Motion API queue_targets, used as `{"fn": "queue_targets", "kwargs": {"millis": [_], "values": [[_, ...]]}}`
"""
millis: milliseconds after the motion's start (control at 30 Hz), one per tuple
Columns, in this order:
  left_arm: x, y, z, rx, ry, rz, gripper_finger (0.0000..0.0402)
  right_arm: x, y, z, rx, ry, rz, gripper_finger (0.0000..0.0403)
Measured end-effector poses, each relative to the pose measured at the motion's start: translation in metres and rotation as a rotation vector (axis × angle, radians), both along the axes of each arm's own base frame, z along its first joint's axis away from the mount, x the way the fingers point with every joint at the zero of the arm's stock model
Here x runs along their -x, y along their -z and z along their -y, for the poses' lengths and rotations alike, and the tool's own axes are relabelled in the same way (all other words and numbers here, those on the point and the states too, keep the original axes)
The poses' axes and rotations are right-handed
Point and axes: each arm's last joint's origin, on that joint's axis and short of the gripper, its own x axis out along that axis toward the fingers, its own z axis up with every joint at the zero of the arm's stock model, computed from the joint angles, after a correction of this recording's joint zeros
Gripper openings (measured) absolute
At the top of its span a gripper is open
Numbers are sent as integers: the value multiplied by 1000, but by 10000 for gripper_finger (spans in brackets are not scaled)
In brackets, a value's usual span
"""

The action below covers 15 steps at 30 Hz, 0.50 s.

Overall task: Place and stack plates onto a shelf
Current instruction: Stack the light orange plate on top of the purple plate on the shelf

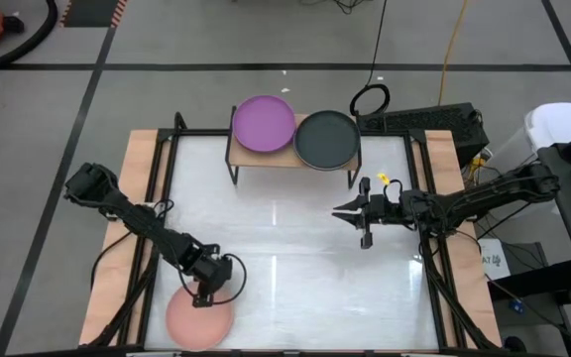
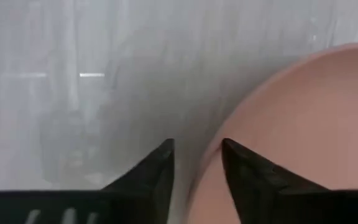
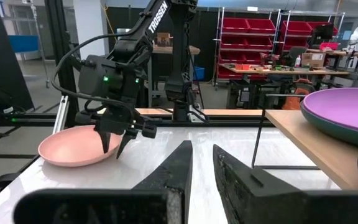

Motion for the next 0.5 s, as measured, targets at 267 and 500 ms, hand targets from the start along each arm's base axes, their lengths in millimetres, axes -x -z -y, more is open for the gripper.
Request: {"fn": "queue_targets", "kwargs": {"millis": [267,500], "values": [[-5,-7,2,71,56,7,12,0,0,0,-1,0,0,47],[-26,-75,-24,-189,14,239,10,0,0,1,6,8,4,47]]}}
